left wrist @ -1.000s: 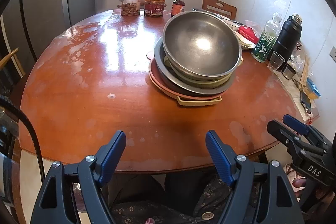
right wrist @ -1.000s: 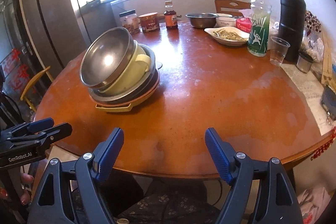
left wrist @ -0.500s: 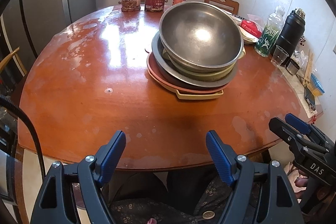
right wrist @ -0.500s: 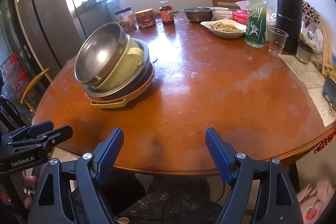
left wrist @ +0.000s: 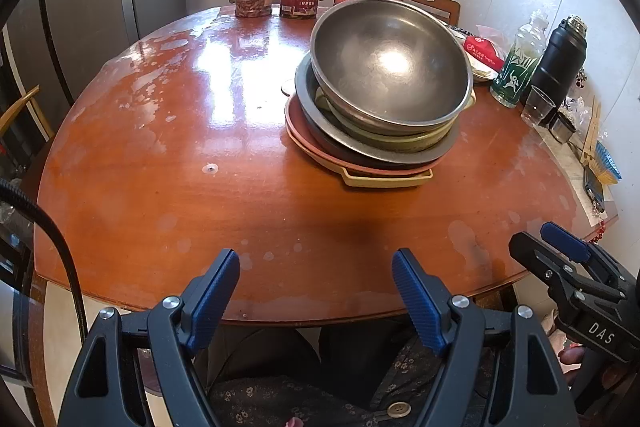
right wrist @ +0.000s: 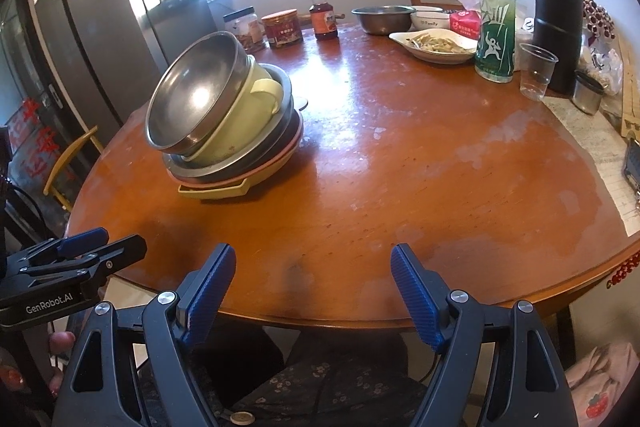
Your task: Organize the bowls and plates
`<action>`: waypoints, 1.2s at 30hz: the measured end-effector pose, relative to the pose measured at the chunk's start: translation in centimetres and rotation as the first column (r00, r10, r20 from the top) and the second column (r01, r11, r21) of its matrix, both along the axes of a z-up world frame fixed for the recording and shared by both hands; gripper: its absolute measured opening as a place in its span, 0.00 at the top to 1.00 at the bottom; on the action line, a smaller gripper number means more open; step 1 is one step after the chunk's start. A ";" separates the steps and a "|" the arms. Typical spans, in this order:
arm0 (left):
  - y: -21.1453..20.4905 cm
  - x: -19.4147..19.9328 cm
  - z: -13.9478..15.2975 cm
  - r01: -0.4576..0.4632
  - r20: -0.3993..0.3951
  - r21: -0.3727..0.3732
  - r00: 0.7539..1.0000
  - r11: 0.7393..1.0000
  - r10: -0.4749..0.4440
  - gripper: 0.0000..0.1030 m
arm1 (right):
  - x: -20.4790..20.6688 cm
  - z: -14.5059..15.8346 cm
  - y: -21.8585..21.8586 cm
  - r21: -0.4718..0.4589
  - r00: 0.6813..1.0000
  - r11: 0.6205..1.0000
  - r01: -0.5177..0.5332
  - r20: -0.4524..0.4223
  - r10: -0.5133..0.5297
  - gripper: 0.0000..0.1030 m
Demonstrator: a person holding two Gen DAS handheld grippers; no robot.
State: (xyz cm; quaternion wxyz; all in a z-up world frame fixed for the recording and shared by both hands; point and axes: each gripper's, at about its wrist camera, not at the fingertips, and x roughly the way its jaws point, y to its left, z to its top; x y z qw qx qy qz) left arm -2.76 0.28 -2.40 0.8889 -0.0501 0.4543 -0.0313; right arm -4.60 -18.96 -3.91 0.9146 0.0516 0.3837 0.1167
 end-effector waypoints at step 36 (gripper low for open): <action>0.0 1.2 -0.3 0.005 -0.023 0.025 1.000 1.000 -0.005 0.24 | 1.0 0.0 -0.1 -0.020 1.000 1.000 0.019 -0.009 -0.019 0.21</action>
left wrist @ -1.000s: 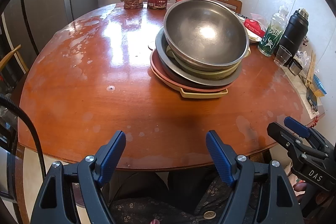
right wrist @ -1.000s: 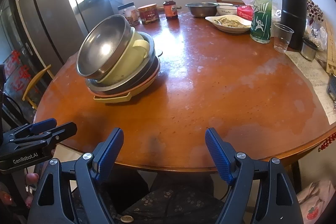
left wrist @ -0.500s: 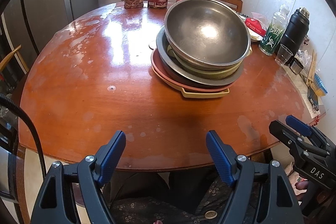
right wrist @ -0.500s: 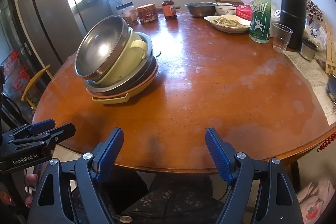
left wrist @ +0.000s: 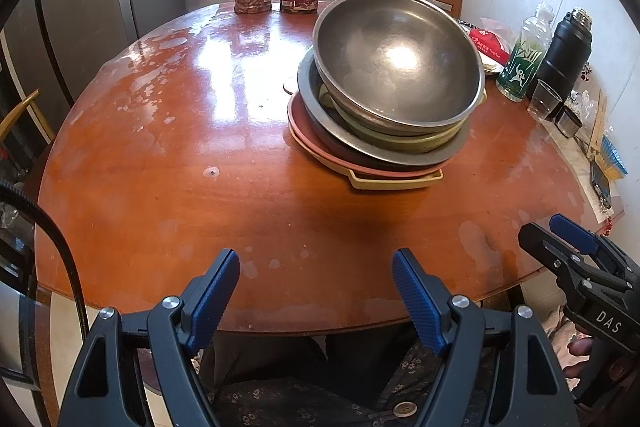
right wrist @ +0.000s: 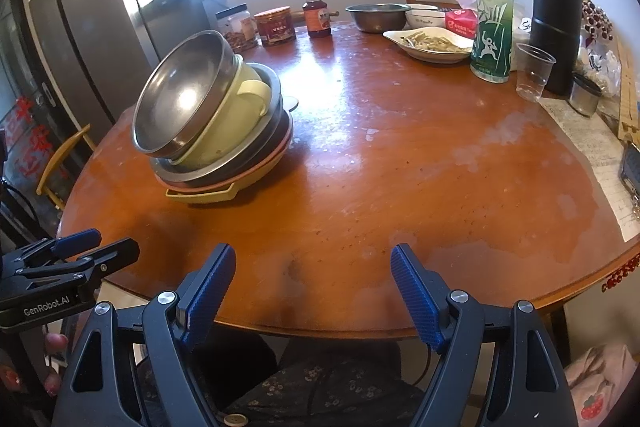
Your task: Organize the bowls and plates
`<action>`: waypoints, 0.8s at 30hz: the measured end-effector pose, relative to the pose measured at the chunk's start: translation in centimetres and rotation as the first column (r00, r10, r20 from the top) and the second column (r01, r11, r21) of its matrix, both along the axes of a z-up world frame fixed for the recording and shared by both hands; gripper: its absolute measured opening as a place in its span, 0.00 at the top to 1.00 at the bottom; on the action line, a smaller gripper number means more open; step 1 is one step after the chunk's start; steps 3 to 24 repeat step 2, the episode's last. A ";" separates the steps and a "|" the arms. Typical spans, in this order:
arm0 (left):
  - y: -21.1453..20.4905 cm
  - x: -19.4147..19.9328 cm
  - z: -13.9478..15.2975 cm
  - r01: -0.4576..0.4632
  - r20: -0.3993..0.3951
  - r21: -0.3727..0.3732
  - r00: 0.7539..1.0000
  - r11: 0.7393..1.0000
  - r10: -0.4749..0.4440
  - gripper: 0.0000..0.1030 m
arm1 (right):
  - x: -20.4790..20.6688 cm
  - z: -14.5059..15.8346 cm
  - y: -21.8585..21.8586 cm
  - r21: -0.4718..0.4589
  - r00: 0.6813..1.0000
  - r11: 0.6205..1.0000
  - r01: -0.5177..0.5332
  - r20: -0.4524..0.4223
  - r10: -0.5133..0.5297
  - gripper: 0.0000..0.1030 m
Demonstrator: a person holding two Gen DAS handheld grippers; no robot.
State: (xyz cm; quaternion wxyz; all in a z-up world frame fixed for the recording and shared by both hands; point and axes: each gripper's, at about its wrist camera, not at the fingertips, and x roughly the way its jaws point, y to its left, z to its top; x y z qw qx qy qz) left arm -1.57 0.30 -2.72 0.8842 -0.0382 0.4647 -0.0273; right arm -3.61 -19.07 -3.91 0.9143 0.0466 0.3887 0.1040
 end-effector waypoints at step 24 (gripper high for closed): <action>0.1 0.2 0.0 -0.002 0.000 -0.003 1.000 1.000 0.002 0.24 | 0.3 0.0 -0.1 0.000 1.000 1.000 0.000 -0.004 0.000 0.21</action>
